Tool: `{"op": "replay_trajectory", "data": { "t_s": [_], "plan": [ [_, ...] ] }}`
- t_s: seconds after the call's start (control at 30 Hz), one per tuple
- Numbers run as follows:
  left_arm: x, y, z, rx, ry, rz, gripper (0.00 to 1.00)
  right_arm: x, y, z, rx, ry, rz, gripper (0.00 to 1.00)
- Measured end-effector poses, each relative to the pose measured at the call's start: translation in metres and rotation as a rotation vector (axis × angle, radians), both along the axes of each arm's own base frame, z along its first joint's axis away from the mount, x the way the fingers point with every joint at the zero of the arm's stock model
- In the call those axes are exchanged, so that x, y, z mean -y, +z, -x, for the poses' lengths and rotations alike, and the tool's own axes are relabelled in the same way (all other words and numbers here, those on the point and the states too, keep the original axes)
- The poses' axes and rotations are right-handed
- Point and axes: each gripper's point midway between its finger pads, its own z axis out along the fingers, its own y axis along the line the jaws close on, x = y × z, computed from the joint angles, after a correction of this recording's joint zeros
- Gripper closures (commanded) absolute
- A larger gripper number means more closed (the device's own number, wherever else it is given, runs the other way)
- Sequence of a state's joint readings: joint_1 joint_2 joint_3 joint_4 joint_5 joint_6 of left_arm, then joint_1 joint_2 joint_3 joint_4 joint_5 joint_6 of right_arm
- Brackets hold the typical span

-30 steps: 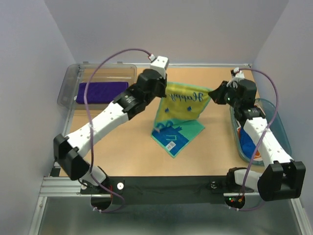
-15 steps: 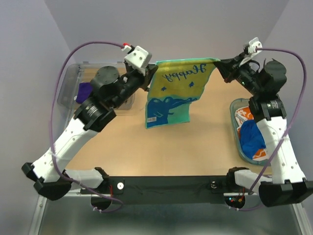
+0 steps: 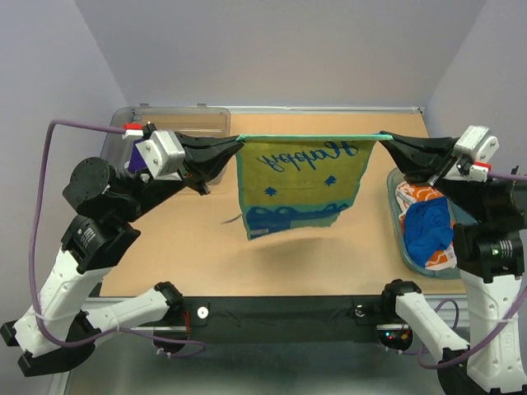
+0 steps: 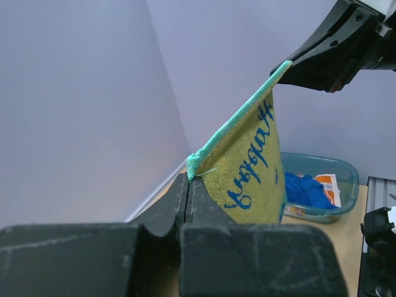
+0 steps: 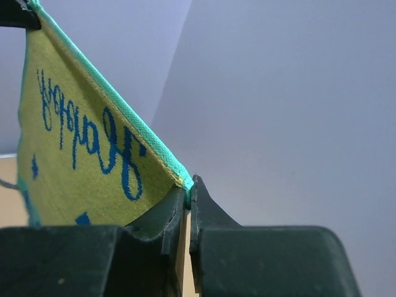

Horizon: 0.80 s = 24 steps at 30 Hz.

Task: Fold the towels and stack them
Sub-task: Flatten out the crumpled towel

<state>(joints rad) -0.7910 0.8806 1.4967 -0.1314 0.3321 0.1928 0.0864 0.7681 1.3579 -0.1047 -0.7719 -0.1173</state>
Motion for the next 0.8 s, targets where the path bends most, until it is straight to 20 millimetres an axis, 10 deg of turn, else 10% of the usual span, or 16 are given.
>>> {"op": "replay_trajectory", "data": {
  "t_s": [0.13,0.4,0.67,0.8],
  "plan": [
    [0.005,-0.009,-0.025,-0.052,0.076,0.008,1.00,0.002,-0.007,-0.025,-0.057,-0.025,-0.011,0.99],
    [0.036,-0.102,-0.159,-0.240,0.346,-0.099,1.00,0.021,-0.058,-0.128,-0.295,-0.204,-0.063,0.99],
    [0.053,-0.269,-0.311,-0.517,0.447,-0.265,1.00,0.032,-0.220,-0.263,-0.666,-0.350,0.021,0.99],
    [0.054,-0.313,-0.359,-0.582,0.458,-0.294,1.00,0.034,-0.292,-0.300,-0.767,-0.381,0.072,0.96]
  ]
}}
